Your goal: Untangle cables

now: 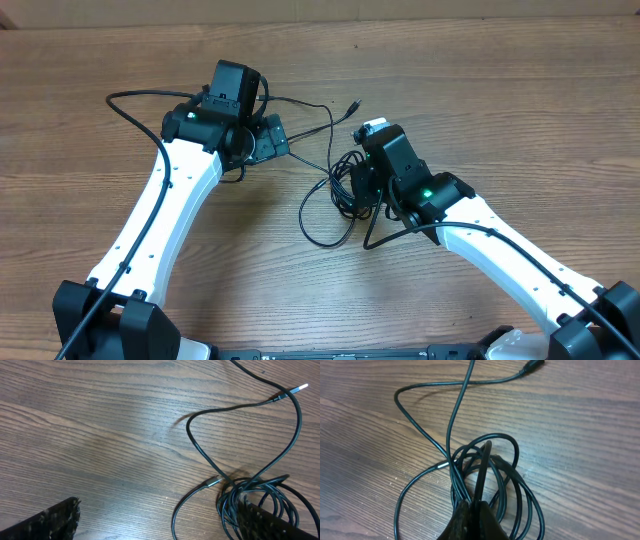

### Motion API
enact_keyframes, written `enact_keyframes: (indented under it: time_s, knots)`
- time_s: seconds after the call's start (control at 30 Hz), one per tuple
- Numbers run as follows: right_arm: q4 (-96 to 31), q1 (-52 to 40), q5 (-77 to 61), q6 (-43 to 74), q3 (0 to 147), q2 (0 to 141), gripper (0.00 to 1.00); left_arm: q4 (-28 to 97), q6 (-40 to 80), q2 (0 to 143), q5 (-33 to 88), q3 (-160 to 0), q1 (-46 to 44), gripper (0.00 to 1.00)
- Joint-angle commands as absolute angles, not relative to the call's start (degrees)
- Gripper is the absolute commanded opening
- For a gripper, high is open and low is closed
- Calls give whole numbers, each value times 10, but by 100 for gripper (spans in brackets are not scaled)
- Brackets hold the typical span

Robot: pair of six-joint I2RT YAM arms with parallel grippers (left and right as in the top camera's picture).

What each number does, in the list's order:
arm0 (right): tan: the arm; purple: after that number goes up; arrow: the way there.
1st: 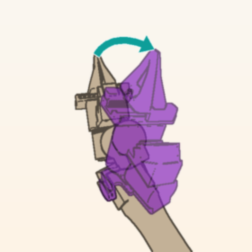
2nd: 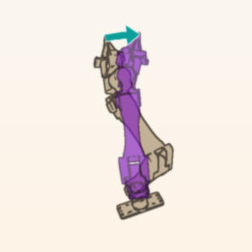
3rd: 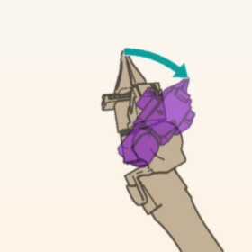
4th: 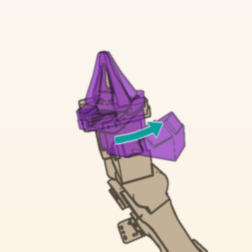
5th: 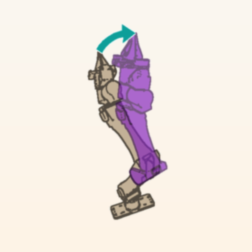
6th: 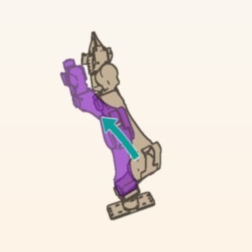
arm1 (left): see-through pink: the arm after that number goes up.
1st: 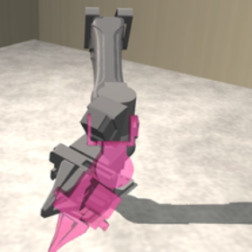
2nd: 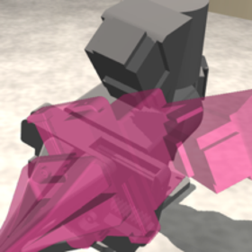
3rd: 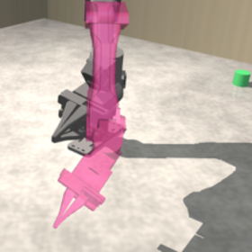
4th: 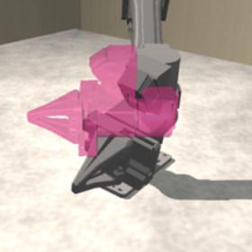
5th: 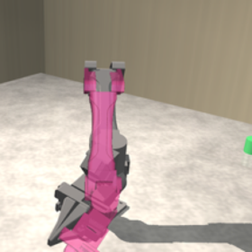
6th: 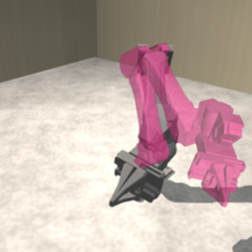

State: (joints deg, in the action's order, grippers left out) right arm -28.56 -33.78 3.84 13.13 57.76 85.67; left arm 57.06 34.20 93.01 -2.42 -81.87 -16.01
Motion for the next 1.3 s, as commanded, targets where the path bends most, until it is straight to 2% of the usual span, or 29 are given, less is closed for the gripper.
enact_keyframes:
  time_s: [0.0,0.17,0.3,0.37,0.47,0.53,0.73,0.97,1.1,1.2,1.23,1.27]
  knots:
    - [-299,-331,42,196,586,853,4,570,347,921,-32,-818,-161,100]
    - [-314,-294,48,257,586,853,4,570,347,921,-32,-818,-161,100]
    - [-314,-214,106,253,586,853,4,570,347,921,-32,-818,-161,99]
    - [-314,-133,57,221,588,853,4,570,347,921,-32,-818,-161,99]
    - [-316,-83,-88,187,588,853,4,570,347,921,-32,-818,-161,100]
    - [-317,-70,-160,148,588,853,4,570,347,921,-32,-818,-161,100]
    - [-320,-69,-56,151,591,852,4,570,347,921,-32,-818,-161,100]
    - [-319,-69,-78,165,648,848,10,570,347,921,-32,-818,-161,100]
    - [-341,-69,-109,165,679,848,21,570,347,921,-32,-818,-161,100]
    - [-390,-69,-112,165,699,843,44,570,347,921,-32,-818,-161,100]
    - [-417,-69,-112,165,709,840,61,570,347,921,-32,-818,-161,100]
    - [-433,-69,-113,165,714,838,62,570,347,921,-32,-818,-161,100]
